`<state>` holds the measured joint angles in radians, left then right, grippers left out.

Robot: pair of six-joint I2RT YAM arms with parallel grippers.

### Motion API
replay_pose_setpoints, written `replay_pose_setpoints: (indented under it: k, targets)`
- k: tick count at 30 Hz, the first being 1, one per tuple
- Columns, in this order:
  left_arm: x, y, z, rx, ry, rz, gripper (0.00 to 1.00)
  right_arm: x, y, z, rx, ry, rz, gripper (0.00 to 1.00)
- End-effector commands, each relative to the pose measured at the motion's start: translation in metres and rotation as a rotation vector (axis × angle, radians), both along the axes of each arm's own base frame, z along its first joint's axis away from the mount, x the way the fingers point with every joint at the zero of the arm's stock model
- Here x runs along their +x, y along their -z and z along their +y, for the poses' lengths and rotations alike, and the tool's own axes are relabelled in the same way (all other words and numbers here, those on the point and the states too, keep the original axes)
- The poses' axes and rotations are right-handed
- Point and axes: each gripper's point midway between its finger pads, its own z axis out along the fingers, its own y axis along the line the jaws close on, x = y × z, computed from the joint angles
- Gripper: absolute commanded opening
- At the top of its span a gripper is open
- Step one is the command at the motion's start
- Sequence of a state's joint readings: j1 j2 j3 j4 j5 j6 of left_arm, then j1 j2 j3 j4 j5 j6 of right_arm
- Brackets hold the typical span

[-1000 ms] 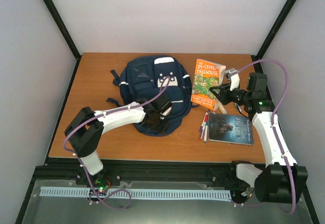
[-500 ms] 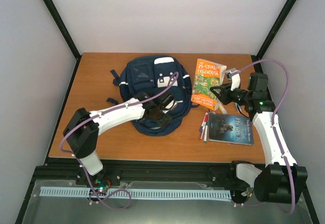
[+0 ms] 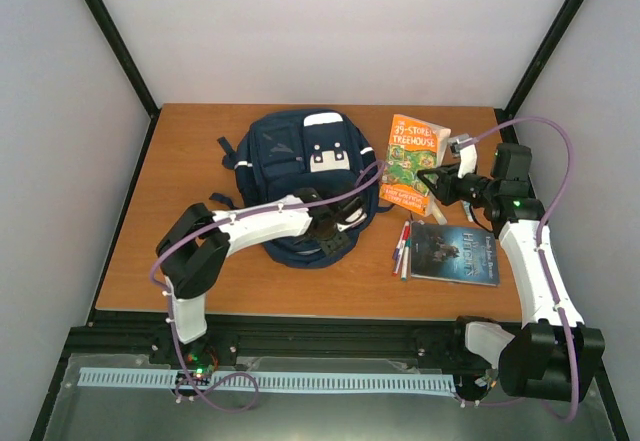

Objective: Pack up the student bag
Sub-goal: Place the book in the student bag.

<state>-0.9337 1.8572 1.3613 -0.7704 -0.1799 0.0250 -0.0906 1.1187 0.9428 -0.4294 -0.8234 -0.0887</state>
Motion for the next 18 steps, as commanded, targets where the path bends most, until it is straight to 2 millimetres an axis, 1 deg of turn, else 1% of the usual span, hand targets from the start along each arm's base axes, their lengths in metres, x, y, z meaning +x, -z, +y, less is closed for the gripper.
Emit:
replay_pose_setpoints:
  k: [1,3,6,10,11,14,18]
  targets:
    - [0.015,-0.007,-0.010,0.019,0.030,-0.073,0.68,-0.001,-0.025,0.000,0.016,-0.017,-0.098,0.03]
    - [0.019,-0.006,-0.008,0.037,0.020,-0.091,0.67,-0.001,-0.025,-0.001,0.017,-0.017,-0.098,0.03]
    - [0.023,-0.004,-0.007,0.052,0.013,-0.112,0.62,-0.001,-0.025,-0.001,0.018,-0.018,-0.098,0.03]
    - [0.025,-0.005,-0.006,0.061,0.009,-0.126,0.46,-0.001,-0.026,-0.001,0.018,-0.018,-0.100,0.03]
    - [0.024,-0.005,-0.006,0.058,0.015,-0.127,0.43,-0.001,-0.026,-0.001,0.018,-0.017,-0.100,0.03]
    - [0.018,-0.008,-0.010,0.059,0.043,-0.144,0.42,-0.001,-0.026,-0.002,0.019,-0.016,-0.100,0.03]
    - [0.004,-0.009,-0.014,0.068,0.092,-0.158,0.42,-0.001,-0.026,-0.002,0.022,-0.016,-0.099,0.03]
